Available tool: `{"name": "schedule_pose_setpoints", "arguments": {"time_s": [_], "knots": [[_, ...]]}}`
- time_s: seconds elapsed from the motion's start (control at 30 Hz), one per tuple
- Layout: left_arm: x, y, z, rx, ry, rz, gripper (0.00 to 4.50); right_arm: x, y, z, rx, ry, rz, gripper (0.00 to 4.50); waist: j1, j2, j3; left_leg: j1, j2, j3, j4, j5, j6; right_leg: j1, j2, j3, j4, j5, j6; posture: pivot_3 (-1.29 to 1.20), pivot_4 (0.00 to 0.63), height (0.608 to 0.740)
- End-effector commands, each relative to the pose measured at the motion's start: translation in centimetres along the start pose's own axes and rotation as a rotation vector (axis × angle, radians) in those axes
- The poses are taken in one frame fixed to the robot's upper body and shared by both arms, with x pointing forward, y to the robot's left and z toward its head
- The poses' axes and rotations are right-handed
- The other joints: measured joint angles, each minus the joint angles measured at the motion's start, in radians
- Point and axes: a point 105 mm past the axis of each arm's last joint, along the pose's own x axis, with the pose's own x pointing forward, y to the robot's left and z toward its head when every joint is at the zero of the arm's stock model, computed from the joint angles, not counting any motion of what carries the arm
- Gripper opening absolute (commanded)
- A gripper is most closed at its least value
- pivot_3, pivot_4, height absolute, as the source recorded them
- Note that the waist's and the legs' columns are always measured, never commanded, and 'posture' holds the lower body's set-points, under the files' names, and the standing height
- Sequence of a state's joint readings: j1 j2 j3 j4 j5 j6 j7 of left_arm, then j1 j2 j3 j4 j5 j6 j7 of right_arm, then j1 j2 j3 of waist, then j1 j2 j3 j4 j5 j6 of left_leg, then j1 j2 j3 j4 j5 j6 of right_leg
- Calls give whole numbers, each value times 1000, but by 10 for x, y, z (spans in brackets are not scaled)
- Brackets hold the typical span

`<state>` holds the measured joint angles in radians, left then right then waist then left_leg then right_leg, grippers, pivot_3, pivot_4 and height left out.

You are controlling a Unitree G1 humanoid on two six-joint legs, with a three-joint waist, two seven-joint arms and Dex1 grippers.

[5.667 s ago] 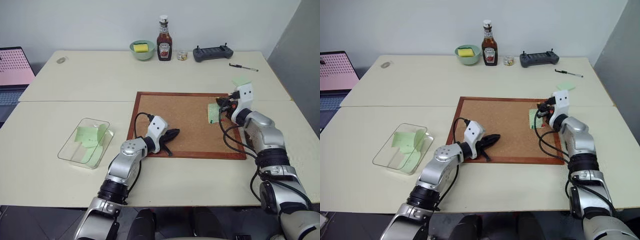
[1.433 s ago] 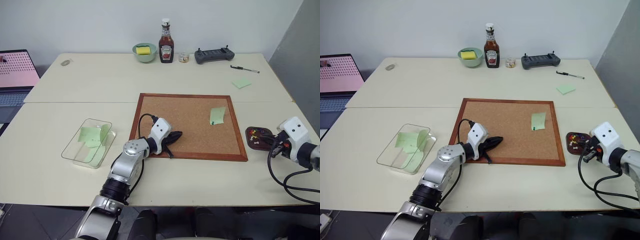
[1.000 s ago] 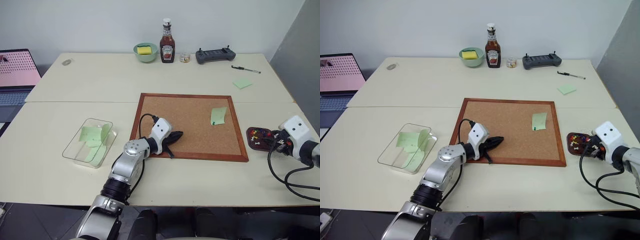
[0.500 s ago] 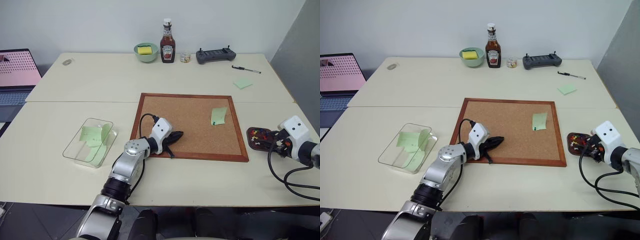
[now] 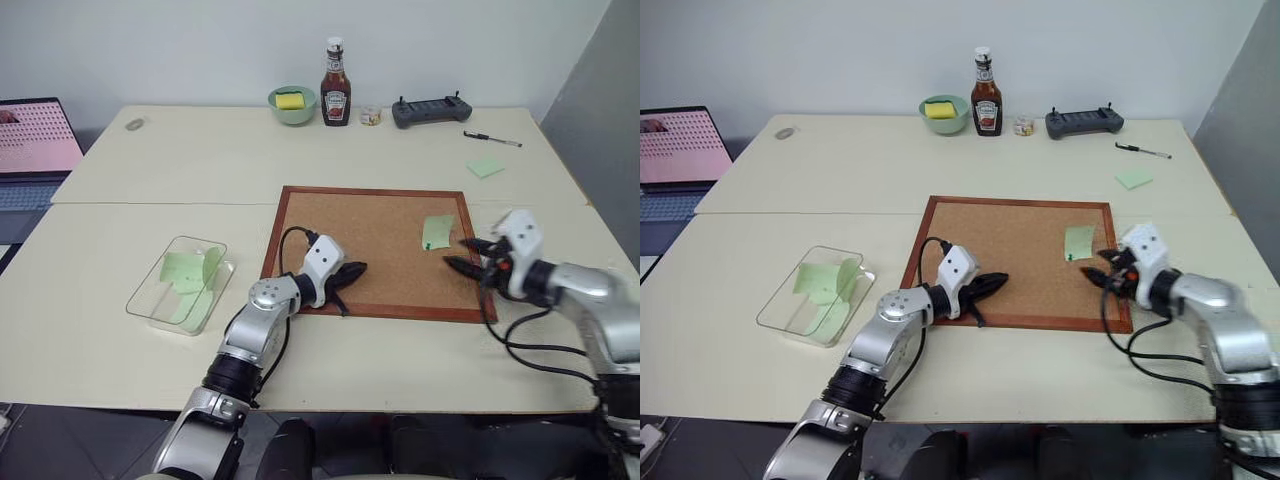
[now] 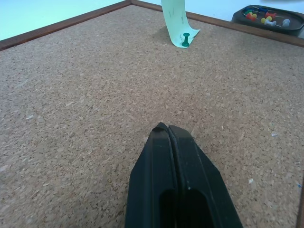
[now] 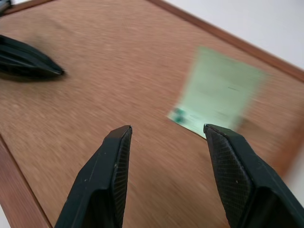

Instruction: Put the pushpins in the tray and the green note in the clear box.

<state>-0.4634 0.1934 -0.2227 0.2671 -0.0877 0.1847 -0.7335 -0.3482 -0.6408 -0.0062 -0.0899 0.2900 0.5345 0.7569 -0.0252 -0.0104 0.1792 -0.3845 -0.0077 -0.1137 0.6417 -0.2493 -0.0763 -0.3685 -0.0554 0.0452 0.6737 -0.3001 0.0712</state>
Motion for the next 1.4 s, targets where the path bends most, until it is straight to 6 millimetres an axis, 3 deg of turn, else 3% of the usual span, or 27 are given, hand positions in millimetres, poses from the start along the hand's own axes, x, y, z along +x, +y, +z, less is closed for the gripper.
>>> {"name": "schedule_pose_setpoints", "arguments": {"time_s": [0.03, 0.37, 0.8, 1.0, 1.2, 1.4], "knots": [[0, -4, -13, -19, 43, -3, 0, 18, -9, 8, -53, -33, -32, 2556, 0, 0, 0, 0, 0, 0, 0, 0, 0, 0, 0, 0, 0, 0, 0, 0, 150, 740], [-2, -4, -14, -25, 42, 14, 0, 32, -28, 0, -62, -20, -88, 2556, -2, 0, 0, 0, 0, 0, 0, 0, 0, -1, 0, 0, 0, 0, 0, 0, 150, 740], [-1, -6, -13, -26, 38, 11, 0, 31, -29, -4, -59, -18, -85, 31, -3, 0, 0, 0, 0, 0, 0, 0, 0, -1, 0, 0, 1, 0, 0, 0, 150, 740], [-2, -6, -13, -26, 41, 9, 0, 29, -26, 4, -75, -44, -72, 31, -3, 0, 0, 0, 0, 0, 0, 0, 0, -1, 0, 0, 0, 0, 0, 0, 150, 740], [-3, -7, -15, -26, 43, 8, 0, 20, -17, 39, -160, -167, -27, 31, -5, 0, 0, 0, 0, 0, -1, 0, 0, -1, 0, 0, 1, 0, 0, 0, 150, 740], [-1, -6, -13, -25, 38, 6, 0, 16, -6, 48, -222, -173, 28, 31, -4, 0, 0, 0, 0, 0, -1, 0, 0, -1, 0, 0, 0, 0, 0, 0, 150, 740]]}}
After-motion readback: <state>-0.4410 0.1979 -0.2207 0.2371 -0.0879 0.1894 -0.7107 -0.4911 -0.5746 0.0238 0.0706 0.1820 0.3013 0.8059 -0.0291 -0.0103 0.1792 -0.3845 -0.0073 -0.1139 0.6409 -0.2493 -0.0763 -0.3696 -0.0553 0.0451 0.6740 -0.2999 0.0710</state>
